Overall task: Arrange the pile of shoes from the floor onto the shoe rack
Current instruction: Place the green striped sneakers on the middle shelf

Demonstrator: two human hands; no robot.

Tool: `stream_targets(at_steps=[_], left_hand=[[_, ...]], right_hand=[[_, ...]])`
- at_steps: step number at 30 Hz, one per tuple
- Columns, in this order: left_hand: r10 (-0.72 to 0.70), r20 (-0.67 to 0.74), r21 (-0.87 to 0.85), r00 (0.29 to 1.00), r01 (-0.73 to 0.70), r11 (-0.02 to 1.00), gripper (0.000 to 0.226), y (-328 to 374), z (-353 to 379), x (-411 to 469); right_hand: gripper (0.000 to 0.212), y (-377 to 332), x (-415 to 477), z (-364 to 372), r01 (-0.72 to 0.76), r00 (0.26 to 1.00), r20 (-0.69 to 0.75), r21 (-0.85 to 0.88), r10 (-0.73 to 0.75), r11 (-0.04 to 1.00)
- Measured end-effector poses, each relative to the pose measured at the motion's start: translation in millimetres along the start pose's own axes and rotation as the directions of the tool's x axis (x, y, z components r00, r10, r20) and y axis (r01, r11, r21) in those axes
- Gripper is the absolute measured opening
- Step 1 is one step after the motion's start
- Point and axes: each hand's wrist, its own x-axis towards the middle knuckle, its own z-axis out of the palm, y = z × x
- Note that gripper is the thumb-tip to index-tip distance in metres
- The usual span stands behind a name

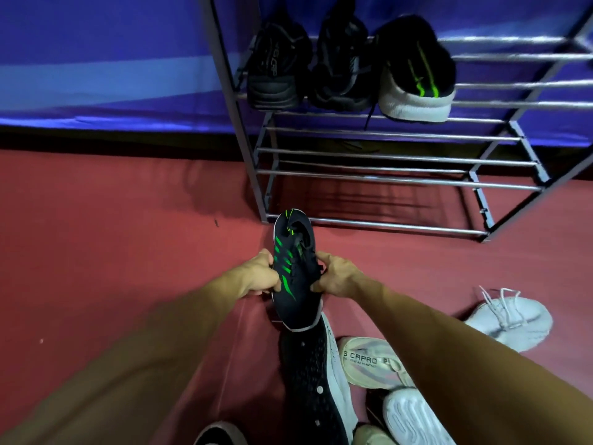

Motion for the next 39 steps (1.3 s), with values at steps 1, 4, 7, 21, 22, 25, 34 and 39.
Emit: stream_targets(at_steps=[1, 4, 7, 21, 22, 25, 34, 39], left_hand=[[0.016, 0.006, 0.006, 1.000, -0.016, 1.000, 0.051, 6.0, 2.8, -7.0], [0.090, 0.023, 0.015, 0.996, -0.090, 0.996, 0.047, 30.5, 12.7, -32.7], [0.188, -0.005, 0.011, 0.982, -0.188, 0.982, 0.045, 63.4, 25.8, -62.1], [0.477, -0.024, 0.016, 0.879, -0.477, 0.879, 0.042, 199.3, 55.1, -180.5], [0.500, -0.039, 0.001, 0.865, -0.500, 0.866, 0.042, 207.1, 54.1, -186.0], [0.572, -0.106, -0.089, 0.814, -0.580, 0.809, 0.042, 225.6, 50.8, -199.2], [0.597, -0.144, -0.273, 0.789, -0.611, 0.743, 0.056, 264.0, 27.2, -202.3], [0.555, -0.259, -0.301, 0.791, -0.612, 0.731, 0.048, 277.7, 9.9, -185.9]], right_hand=[[0.074, 2.7, -9.9, -7.8, 0.002, 1.000, -0.002, 0.024, -0.002, 1.000], [0.078, 15.2, -43.6, -30.6, 0.007, 1.000, -0.030, 0.071, -0.005, 0.997], [0.073, 29.1, -84.3, -55.6, 0.020, 0.993, -0.120, 0.073, -0.011, 0.997], [0.059, 38.0, -241.5, -169.4, 0.027, 0.948, -0.318, 0.139, 0.019, 0.990], [0.058, 35.4, -248.8, -176.9, 0.032, 0.942, -0.334, 0.133, 0.014, 0.991], [0.055, 30.0, -269.6, -196.8, 0.044, 0.918, -0.396, 0.139, 0.015, 0.989], [0.049, 20.0, -266.7, -240.8, 0.174, 0.851, -0.525, 0.266, -0.009, 0.948], [0.042, 13.7, -241.9, -257.9, 0.275, 0.800, -0.601, 0.382, 0.010, 0.882]])
